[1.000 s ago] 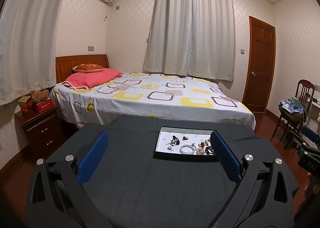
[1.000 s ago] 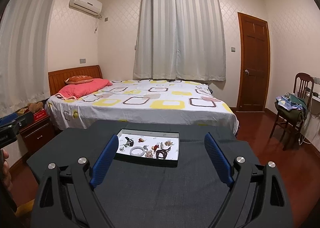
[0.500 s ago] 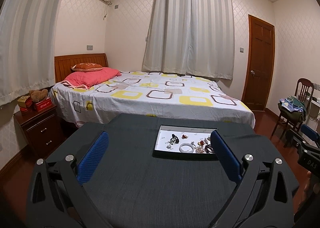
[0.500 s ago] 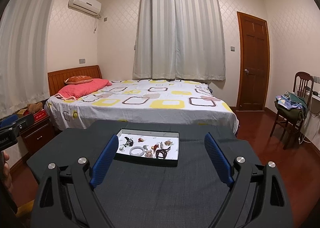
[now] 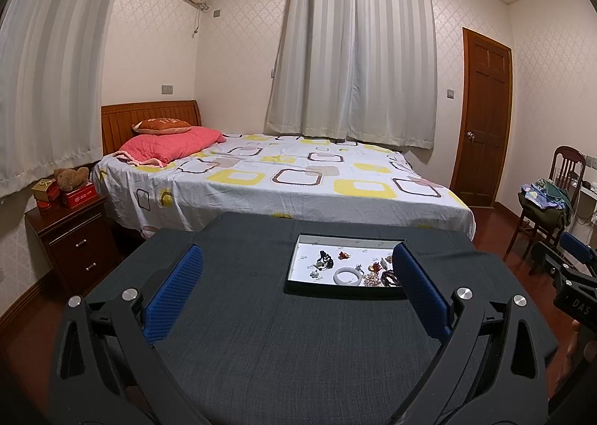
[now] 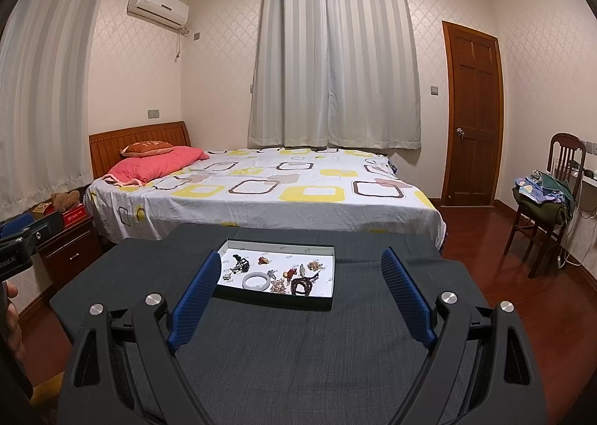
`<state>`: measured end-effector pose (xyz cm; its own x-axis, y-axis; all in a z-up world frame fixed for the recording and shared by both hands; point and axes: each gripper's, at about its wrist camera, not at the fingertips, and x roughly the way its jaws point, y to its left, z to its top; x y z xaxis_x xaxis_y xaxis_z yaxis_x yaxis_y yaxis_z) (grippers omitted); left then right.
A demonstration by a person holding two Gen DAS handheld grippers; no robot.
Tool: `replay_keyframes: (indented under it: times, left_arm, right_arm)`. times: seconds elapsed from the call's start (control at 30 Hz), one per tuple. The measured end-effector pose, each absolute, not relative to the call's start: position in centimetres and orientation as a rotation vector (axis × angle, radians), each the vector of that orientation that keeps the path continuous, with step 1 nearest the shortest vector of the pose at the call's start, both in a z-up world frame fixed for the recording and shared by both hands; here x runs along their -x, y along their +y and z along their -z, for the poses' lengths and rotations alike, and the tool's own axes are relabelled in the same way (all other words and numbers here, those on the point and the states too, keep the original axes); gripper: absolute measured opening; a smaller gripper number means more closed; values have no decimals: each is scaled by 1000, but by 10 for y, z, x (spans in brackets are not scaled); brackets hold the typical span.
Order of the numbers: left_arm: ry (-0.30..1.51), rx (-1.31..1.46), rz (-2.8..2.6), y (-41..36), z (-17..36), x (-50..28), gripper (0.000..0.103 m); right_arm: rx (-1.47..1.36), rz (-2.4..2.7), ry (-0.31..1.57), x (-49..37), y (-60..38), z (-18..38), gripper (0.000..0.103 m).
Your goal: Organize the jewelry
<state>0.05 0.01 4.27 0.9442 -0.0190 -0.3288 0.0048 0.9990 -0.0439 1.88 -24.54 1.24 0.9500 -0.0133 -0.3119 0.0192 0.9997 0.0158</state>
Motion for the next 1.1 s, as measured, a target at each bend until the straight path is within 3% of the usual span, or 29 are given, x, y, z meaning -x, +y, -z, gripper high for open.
replay_keyframes:
  times: [1.1]
  left_arm:
    - [337, 33, 18, -6, -32, -10, 99]
  right_arm:
    - [-21, 12, 337, -19, -242, -6, 85]
